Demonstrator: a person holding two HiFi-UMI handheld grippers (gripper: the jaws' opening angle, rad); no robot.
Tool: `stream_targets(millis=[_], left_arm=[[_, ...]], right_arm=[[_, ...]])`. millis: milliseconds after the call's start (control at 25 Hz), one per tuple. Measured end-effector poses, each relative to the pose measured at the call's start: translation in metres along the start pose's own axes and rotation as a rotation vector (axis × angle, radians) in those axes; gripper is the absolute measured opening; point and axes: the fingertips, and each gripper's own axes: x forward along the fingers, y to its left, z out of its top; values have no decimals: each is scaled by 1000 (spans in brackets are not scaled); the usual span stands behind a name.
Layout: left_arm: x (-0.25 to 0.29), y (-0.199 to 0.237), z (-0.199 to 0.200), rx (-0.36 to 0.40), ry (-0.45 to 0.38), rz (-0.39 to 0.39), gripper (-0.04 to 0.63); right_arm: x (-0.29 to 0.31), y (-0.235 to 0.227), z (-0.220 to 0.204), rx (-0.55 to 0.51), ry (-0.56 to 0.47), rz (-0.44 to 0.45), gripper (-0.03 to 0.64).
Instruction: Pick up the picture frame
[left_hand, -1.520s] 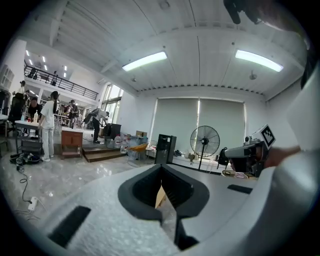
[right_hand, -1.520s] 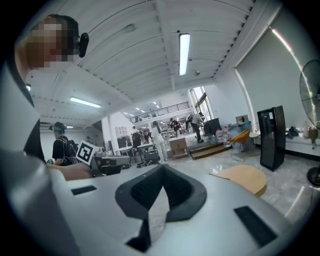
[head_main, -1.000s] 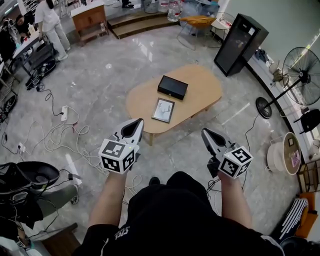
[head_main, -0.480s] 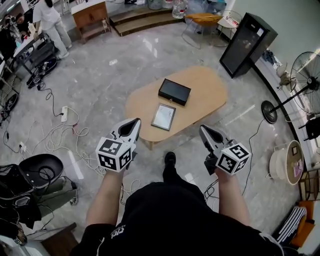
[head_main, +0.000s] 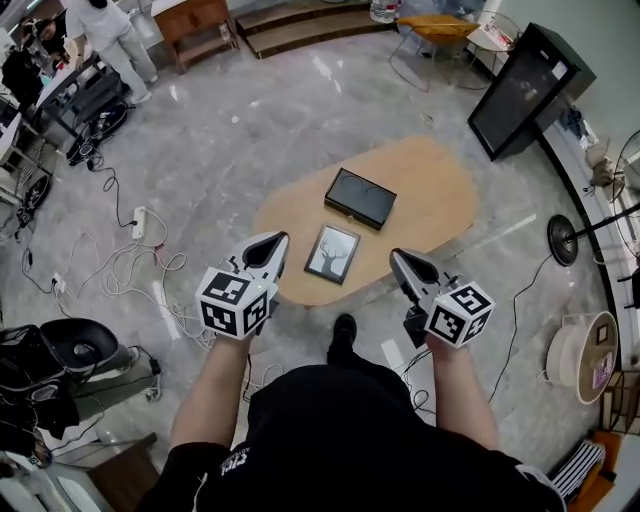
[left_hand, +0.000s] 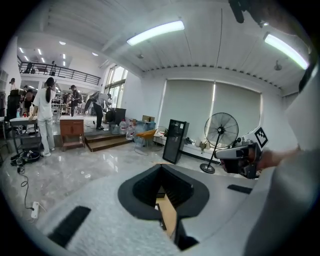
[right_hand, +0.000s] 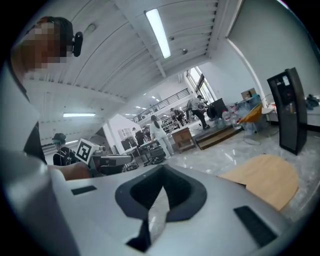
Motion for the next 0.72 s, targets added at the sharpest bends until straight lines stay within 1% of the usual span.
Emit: stream_targets(millis=[120, 280, 520, 720], left_arm=[[24, 7, 8, -5, 23, 21, 11], [42, 17, 16, -21, 15, 61, 11], [55, 28, -2, -66, 41, 83, 11], [71, 45, -25, -93, 94, 76, 11]], right_arm=[[15, -25, 7, 17, 22, 24, 6], [35, -42, 10, -3, 78, 72, 6], [55, -53, 3, -1, 123, 96, 6], [79, -61, -21, 17, 185, 95, 6]])
